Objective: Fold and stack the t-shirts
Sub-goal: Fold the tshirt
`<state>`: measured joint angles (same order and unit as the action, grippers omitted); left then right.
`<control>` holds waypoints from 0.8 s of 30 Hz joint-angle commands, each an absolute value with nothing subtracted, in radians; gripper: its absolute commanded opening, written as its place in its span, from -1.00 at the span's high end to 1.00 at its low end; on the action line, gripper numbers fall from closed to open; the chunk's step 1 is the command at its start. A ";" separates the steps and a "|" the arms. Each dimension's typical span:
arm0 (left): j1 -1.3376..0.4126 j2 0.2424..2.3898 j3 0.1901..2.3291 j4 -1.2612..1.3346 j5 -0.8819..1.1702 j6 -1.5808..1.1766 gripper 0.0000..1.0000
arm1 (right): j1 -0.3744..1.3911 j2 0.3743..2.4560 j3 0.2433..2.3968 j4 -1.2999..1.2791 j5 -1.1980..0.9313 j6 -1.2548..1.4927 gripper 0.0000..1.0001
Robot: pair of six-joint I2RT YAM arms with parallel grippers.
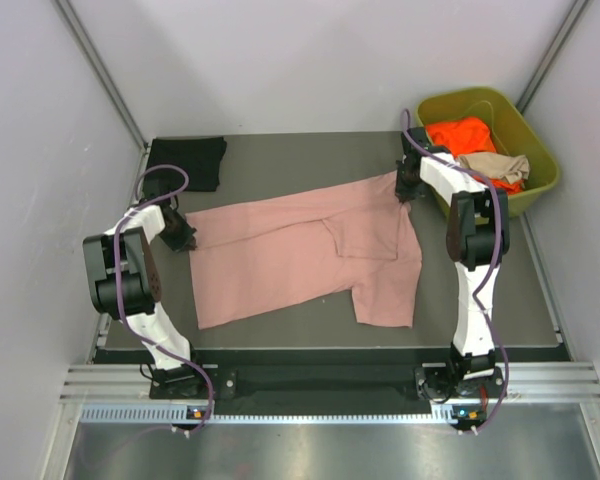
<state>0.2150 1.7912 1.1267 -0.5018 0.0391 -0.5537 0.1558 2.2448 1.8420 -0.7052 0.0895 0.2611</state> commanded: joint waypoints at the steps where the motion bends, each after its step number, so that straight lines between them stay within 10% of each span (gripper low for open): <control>1: 0.227 1.802 1.118 -0.514 0.009 -0.534 1.00 | 0.129 2.194 1.893 -0.698 0.149 0.247 1.00; 5: 0.229 1.819 1.149 -0.523 -0.038 -0.519 0.89 | 0.135 2.197 1.891 -0.693 0.124 0.241 1.00; 13: 0.230 1.734 1.172 -0.569 -0.046 -0.517 -0.20 | 0.182 2.177 1.943 -0.745 0.118 0.259 0.34; 24: 0.216 1.530 1.123 -0.609 0.052 -0.526 -0.23 | 0.281 1.984 1.877 -0.931 0.202 0.256 0.00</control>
